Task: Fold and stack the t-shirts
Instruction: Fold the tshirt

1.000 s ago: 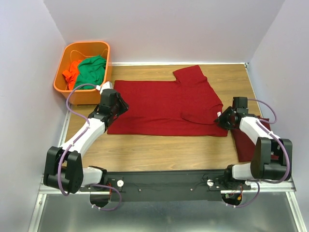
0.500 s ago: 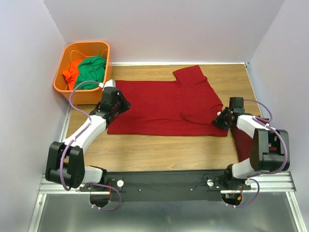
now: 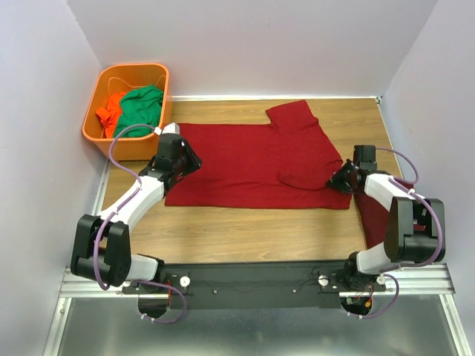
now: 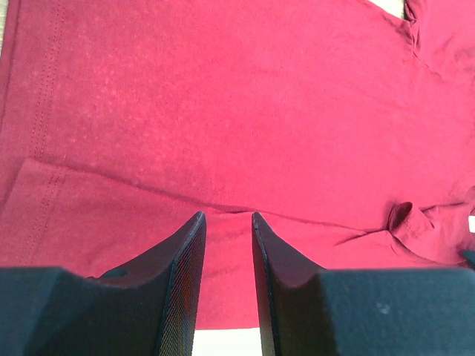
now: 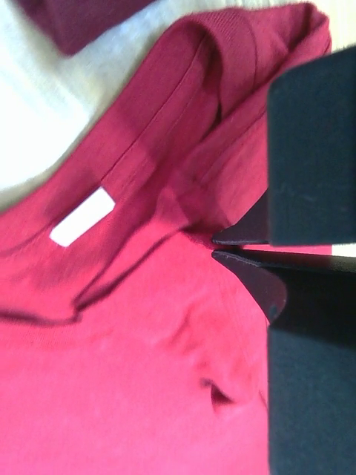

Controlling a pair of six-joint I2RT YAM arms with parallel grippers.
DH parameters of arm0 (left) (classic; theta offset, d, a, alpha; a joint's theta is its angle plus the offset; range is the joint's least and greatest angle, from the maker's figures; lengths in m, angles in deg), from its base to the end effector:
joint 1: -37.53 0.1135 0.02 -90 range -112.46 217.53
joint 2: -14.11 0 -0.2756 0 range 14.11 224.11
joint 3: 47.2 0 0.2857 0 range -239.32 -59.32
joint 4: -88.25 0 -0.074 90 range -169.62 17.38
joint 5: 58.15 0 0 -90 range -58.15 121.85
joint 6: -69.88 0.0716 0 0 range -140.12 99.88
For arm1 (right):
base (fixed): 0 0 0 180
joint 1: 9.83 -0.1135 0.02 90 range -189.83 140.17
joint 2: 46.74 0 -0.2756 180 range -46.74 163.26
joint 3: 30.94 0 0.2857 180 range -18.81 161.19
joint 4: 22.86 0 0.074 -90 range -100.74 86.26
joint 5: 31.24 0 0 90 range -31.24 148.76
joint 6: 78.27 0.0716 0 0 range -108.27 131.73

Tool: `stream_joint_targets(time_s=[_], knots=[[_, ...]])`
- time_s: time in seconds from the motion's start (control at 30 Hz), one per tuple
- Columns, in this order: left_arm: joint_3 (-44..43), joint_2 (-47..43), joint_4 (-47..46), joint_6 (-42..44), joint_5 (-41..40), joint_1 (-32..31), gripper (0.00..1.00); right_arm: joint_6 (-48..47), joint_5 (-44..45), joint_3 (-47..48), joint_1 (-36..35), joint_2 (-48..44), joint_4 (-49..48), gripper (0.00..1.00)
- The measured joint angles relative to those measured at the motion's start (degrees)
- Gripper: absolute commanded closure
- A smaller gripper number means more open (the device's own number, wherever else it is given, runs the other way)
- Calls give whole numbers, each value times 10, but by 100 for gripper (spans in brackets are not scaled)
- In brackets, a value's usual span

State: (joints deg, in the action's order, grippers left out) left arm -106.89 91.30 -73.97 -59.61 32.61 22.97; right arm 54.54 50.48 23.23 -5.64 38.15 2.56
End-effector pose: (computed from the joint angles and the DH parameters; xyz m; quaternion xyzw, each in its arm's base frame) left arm 0.3387 -0.0890 0.2122 -0.1887 0.8678 -0.2141 0.4067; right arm 0.3217 -0.0132 0.1218 0.3612 0.8834 0.1612 0.2513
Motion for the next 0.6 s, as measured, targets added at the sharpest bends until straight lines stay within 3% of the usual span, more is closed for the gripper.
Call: stream_joint_targets(time_s=[0.6], knots=[[0, 3, -4, 5, 19, 0, 63, 16, 13, 191, 0, 136, -8, 92]])
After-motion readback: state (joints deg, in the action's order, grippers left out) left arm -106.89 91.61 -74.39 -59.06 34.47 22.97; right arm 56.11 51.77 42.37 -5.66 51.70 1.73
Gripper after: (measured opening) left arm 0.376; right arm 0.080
